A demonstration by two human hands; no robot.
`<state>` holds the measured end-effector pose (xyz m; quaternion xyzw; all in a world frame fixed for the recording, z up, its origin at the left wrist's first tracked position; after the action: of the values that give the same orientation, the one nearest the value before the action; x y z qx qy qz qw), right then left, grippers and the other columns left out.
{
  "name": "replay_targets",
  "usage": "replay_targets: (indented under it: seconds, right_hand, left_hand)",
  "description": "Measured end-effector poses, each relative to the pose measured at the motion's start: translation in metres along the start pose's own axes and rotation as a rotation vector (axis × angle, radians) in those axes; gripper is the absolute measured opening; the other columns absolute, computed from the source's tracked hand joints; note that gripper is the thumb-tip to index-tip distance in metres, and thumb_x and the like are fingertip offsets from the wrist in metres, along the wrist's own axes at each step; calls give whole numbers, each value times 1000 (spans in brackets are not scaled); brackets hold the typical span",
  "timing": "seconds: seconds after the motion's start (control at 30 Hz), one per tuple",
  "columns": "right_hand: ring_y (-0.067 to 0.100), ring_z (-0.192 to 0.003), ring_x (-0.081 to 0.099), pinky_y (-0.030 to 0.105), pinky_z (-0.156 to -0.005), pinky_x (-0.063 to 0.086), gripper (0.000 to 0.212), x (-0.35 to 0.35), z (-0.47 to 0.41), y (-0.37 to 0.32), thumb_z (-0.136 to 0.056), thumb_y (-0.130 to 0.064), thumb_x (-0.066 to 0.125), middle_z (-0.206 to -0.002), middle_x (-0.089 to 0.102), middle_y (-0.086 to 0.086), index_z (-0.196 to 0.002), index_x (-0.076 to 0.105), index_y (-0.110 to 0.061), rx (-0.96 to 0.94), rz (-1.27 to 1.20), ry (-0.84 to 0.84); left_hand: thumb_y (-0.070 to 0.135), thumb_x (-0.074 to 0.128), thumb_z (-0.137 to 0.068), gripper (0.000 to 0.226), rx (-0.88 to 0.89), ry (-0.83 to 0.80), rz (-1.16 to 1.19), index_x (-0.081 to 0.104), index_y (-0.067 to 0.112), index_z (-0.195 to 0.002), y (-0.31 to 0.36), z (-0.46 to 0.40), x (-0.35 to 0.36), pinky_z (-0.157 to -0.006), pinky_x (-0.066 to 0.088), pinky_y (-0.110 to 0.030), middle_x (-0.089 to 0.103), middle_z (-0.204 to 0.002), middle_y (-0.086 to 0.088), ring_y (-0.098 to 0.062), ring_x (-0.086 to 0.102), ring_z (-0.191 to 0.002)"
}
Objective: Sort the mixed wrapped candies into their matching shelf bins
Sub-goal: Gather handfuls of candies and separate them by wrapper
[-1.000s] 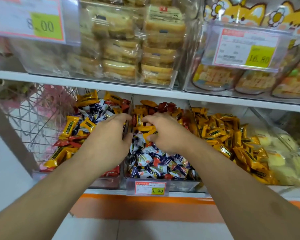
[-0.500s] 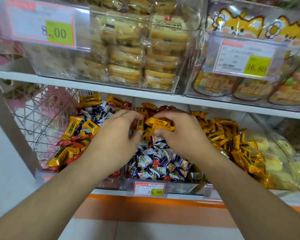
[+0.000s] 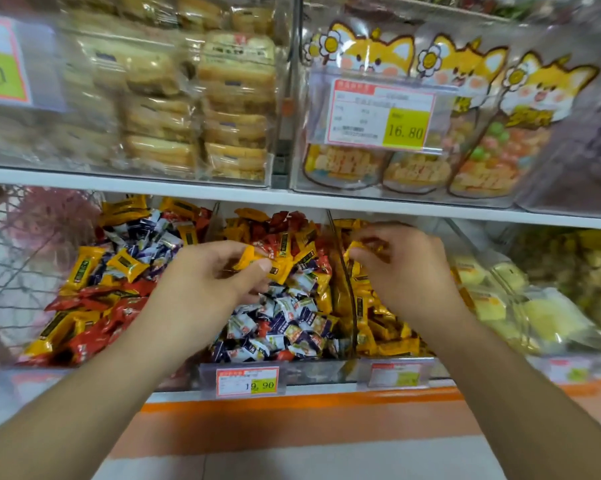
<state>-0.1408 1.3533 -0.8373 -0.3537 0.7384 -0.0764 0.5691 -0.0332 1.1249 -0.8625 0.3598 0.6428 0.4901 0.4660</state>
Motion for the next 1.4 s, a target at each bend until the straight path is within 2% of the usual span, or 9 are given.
replay_targets:
  seconds: [0.13,0.27,0.43,0.57,0.7,0.83,1.07,1.23,1.4]
  right_hand:
    - [16,-123,61,15,-89,36,40,-7,-3,11,-99,-39,69,-136,67,-7,-137,67,-30,37,118,-85]
    - [1,-129,49,22,-109,40,55,11,17,-18,-92,-40,77,-140,58,-16,-143,57,-36,-186,0,-300]
    - [10,-95,63,40,-80,57,22,24,29,-29,-97,-34,70,-103,68,-15,-118,68,-34,-343,10,-255]
    - [9,-62,63,36,-60,58,21,-2,14,2,-100,-35,66,-86,72,-7,-121,69,-32,-92,112,-91]
    - [32,-108,65,37,-83,51,47,-13,5,27,-98,-35,67,-122,71,9,-142,59,-22,81,263,-21]
    - [26,-125,57,32,-101,46,45,9,6,6,-100,-26,65,-138,62,3,-144,58,-22,-45,187,-119]
    - [24,-135,53,44,-115,44,61,59,-29,-27,-100,-15,63,-151,53,-4,-154,43,-36,-260,234,-267]
    - [25,-147,38,53,-122,25,80,88,-64,-32,-93,-5,56,-164,37,-6,-156,33,-50,-270,416,-463]
    - [26,-138,46,49,-119,19,64,100,-75,-30,-96,-17,62,-148,55,-8,-139,46,-61,-271,508,-499]
  left_hand:
    - [26,71,-93,9,-15,-23,-13,78,23,-97,1,3,10,-80,63,-32,77,-88,3,-14,75,-83]
    - [24,74,-90,12,-70,-10,59,74,14,-98,2,2,22,-82,63,-39,78,-84,-3,-18,76,-82]
    - [31,75,-88,19,-79,-70,56,74,15,-99,5,7,36,-87,61,-39,79,-85,-1,-17,76,-81]
    - [43,74,-88,21,-8,-52,-123,68,33,-106,5,7,26,-93,53,-31,75,-95,16,-1,70,-93]
    - [39,71,-93,18,68,8,-358,64,38,-109,0,2,10,-93,53,-26,69,-99,24,9,62,-97]
    - [32,69,-95,36,152,75,-681,58,35,-129,-4,-6,-6,-88,43,-24,51,-127,23,-3,52,-101]
    - [35,63,-98,65,77,53,-802,37,20,-155,-19,-13,-23,-115,35,-33,36,-160,4,-22,42,-142]
    - [34,61,-100,64,83,46,-763,34,22,-156,-21,-12,-26,-113,36,-28,34,-162,6,-19,42,-142]
    - [34,60,-100,55,80,47,-750,40,23,-151,-23,-16,-28,-103,40,-25,37,-156,9,-17,48,-135]
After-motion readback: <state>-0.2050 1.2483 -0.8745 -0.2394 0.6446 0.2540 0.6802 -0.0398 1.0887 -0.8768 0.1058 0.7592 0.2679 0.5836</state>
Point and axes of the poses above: each hand's wrist, its own z-axis away from the middle knuckle, its own x-axis out of the palm, y = z × x, the point moved 3 cm from there along -z, towards the middle knuckle
